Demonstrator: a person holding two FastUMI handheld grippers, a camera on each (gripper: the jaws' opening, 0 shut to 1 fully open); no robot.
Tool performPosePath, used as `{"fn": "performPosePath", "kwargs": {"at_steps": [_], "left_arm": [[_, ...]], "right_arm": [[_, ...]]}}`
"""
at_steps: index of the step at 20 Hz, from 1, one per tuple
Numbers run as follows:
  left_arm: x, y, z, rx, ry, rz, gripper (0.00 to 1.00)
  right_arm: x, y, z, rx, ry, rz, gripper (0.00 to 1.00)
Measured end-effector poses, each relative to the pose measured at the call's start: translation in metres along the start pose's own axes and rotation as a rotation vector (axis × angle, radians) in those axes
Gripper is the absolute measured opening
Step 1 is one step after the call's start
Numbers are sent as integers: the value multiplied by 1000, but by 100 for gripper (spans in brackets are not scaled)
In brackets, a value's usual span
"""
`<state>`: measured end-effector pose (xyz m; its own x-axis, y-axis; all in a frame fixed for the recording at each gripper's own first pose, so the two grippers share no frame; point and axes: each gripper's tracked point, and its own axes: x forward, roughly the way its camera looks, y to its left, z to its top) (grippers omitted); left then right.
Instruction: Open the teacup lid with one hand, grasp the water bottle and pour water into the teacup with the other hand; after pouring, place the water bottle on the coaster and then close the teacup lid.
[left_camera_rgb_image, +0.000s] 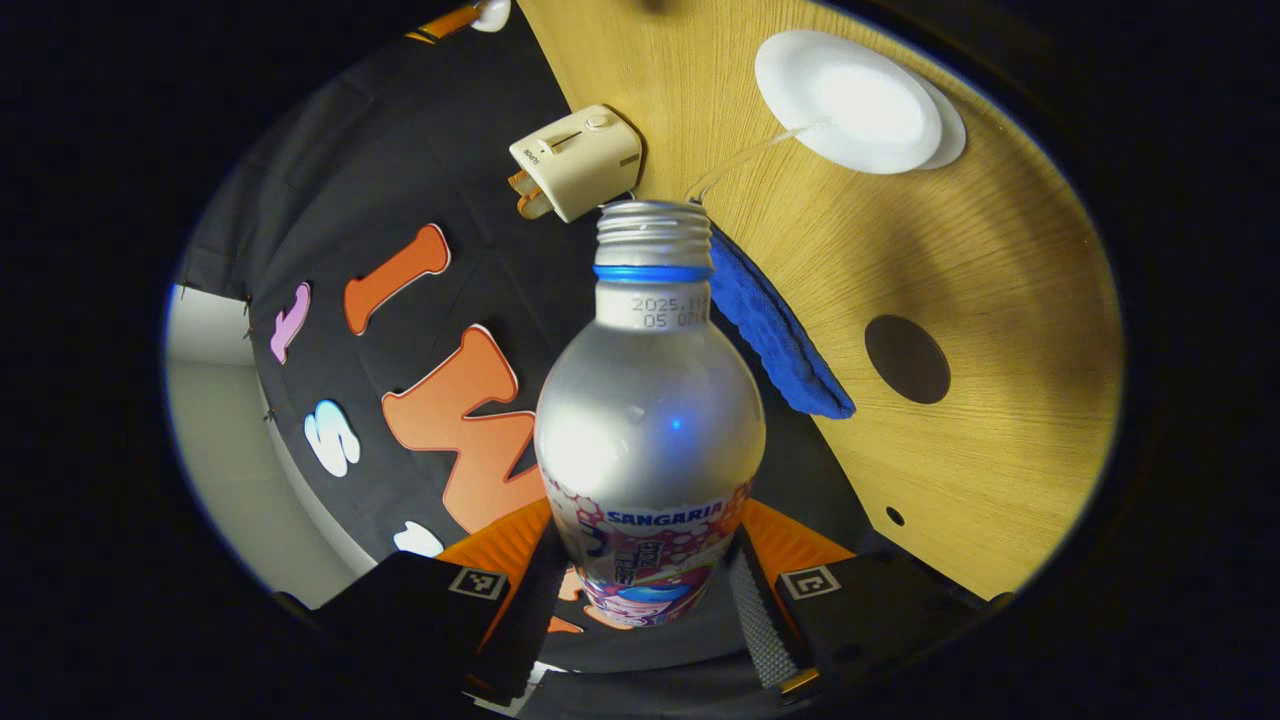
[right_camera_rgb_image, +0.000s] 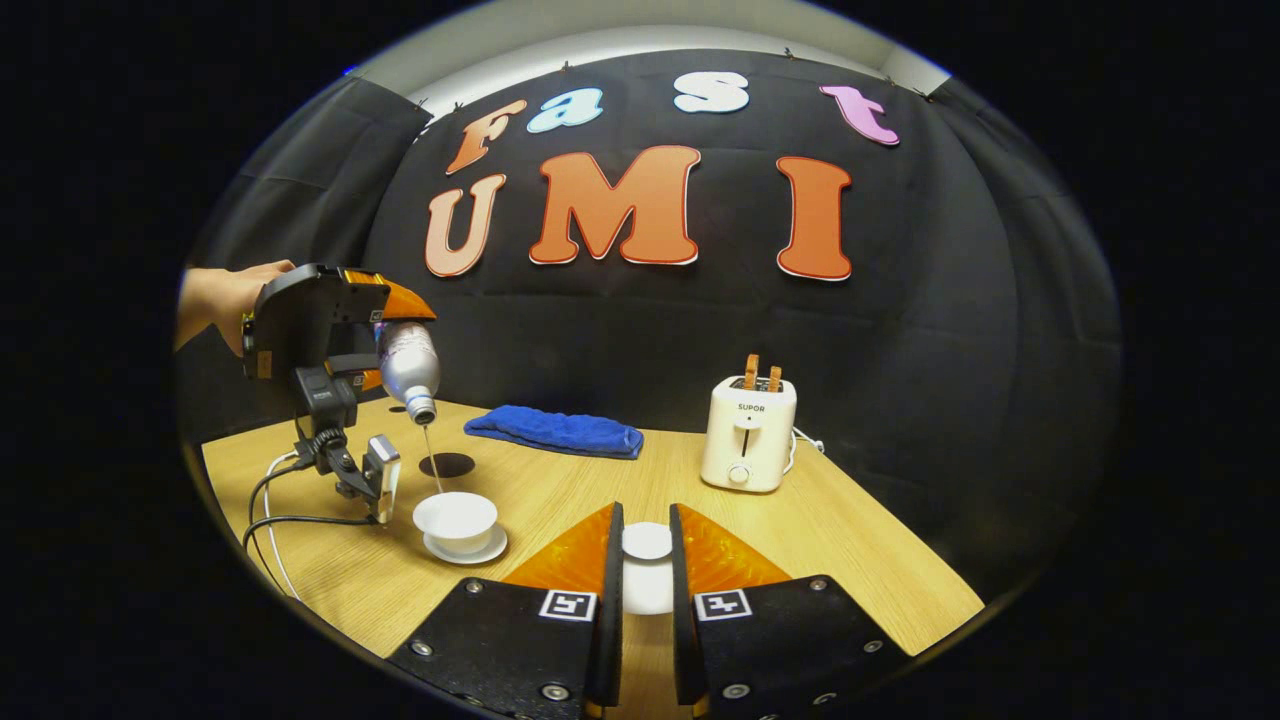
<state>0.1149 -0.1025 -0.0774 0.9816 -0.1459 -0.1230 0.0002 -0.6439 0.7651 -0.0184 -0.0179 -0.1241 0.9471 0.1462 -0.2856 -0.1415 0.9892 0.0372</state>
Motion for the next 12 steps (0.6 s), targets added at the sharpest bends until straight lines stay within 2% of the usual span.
{"fn": "performPosePath", "kwargs": {"at_steps": [1,3,5,11,12], "left_arm": [[-1,1,3,14,-6,7,81],[0,-2,7,22,-15,9,87],[0,-6,12,31,-20,12,87],[-4,-9,23,51,-41,29,81],[-4,-10,24,49,-44,32,84]], "right_arm": [[1,1,0,2,0,5,22],[0,1,1,-14,-4,4,22],[0,4,0,-19,-1,10,22],[1,10,-2,-26,4,14,22],[2,12,-2,-27,7,17,22]]}}
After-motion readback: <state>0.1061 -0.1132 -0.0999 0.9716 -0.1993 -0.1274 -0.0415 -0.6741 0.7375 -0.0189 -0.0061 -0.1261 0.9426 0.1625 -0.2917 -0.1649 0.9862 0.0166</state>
